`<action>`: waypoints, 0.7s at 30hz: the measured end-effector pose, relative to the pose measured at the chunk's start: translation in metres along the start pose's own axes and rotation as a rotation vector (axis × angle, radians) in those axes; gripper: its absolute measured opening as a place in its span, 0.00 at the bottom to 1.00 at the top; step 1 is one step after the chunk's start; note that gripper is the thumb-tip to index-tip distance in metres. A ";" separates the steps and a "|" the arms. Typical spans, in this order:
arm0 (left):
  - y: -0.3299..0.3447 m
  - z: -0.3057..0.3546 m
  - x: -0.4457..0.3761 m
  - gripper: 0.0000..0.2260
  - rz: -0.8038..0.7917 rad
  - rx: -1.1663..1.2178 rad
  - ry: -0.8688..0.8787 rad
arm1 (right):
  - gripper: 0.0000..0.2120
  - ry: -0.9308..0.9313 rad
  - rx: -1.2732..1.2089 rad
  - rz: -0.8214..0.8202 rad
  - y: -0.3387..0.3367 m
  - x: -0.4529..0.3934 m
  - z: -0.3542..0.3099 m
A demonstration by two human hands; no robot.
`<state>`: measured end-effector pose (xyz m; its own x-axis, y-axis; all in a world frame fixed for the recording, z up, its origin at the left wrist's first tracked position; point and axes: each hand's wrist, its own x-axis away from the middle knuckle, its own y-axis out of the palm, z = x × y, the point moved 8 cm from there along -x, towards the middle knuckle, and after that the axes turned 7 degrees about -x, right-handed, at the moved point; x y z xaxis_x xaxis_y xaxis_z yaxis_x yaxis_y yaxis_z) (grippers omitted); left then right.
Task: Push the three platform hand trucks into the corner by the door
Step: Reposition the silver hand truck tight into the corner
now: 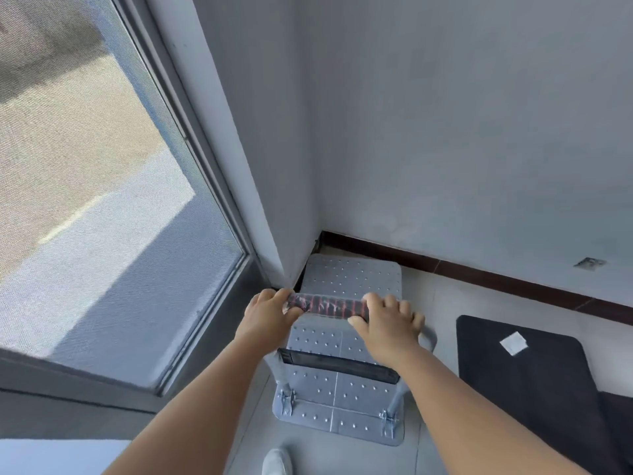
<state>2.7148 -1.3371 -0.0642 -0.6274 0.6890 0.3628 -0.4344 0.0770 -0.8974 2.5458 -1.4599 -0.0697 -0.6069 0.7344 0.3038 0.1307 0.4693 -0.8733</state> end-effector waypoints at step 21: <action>-0.068 -0.028 -0.142 0.15 0.013 -0.032 0.190 | 0.21 0.179 -0.078 0.063 -0.004 -0.103 -0.065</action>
<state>2.8516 -1.4206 -0.0615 -0.4983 0.8135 0.3000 -0.4042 0.0881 -0.9104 2.6593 -1.5056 -0.0733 -0.4474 0.8359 0.3181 0.2290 0.4509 -0.8627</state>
